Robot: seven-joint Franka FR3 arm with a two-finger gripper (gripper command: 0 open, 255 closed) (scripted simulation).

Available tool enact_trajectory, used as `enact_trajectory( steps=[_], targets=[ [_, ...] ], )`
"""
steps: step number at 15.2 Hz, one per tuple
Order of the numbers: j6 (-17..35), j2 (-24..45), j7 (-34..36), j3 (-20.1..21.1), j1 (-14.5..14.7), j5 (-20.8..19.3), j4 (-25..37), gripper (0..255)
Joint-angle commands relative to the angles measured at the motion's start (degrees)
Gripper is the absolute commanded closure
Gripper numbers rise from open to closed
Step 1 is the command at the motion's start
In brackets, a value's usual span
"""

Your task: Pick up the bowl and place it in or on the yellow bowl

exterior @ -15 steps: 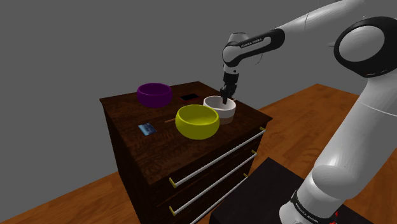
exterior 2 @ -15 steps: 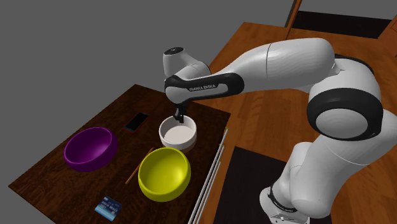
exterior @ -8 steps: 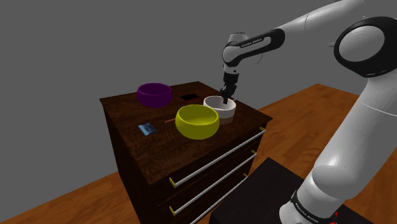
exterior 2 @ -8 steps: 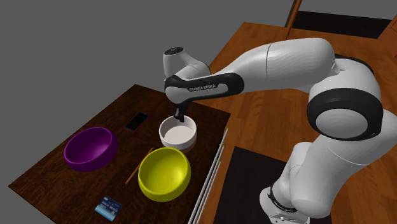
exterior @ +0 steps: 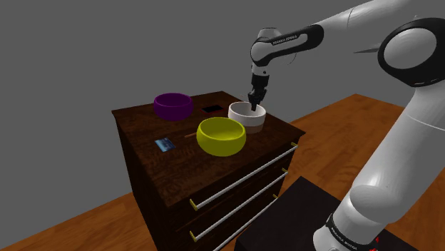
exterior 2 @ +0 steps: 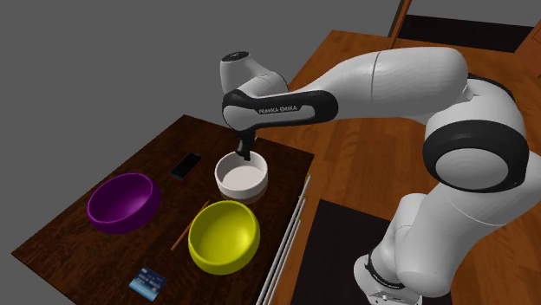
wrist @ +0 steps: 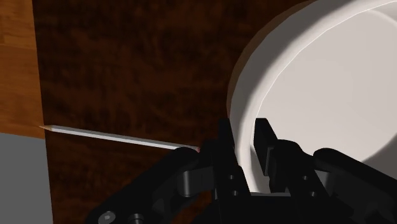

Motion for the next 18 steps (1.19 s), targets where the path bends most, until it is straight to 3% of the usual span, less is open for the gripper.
enact_trajectory(
  steps=[1,18],
  targets=[
    [-1.5,-0.4,0.0,0.0,0.0,0.0,1.1,255],
    [-14.6,-0.7,0.1,0.1,0.0,-0.1,13.9,255]
  ],
)
